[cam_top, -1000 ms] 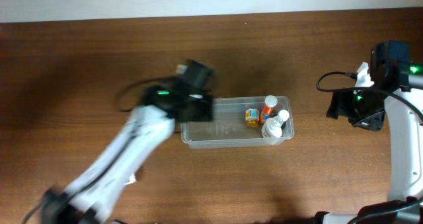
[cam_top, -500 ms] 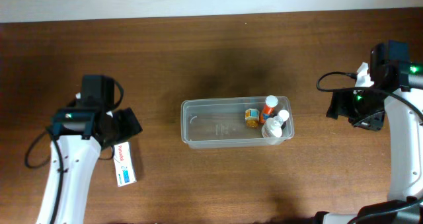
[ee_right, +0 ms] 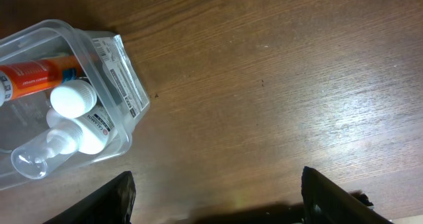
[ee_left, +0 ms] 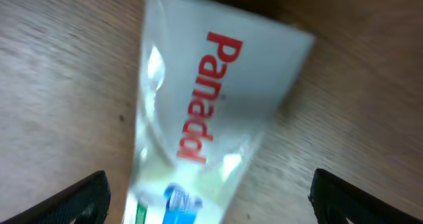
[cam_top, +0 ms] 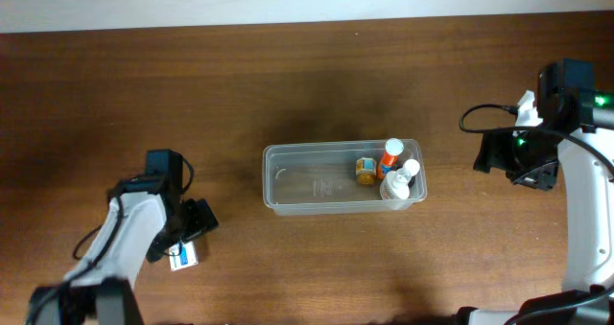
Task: Pack container
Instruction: 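Grasp the white Panadol box with the left gripper, then lay the Panadol box flat in the container and release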
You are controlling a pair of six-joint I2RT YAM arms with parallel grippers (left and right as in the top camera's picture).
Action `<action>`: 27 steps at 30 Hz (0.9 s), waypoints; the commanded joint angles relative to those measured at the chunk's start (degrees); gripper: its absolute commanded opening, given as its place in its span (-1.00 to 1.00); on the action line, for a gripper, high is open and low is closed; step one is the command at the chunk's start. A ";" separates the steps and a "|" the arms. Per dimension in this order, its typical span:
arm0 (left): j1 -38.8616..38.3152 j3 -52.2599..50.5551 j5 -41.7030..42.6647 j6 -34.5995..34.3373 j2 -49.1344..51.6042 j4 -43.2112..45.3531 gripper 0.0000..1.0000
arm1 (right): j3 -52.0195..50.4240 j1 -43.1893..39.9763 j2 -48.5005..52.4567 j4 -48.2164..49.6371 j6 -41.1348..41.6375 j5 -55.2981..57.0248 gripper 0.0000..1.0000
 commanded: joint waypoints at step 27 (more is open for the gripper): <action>-4.44 19.80 1.09 4.31 -4.98 -6.91 -0.26 | -0.17 -0.26 0.11 -0.20 -0.28 -0.72 0.44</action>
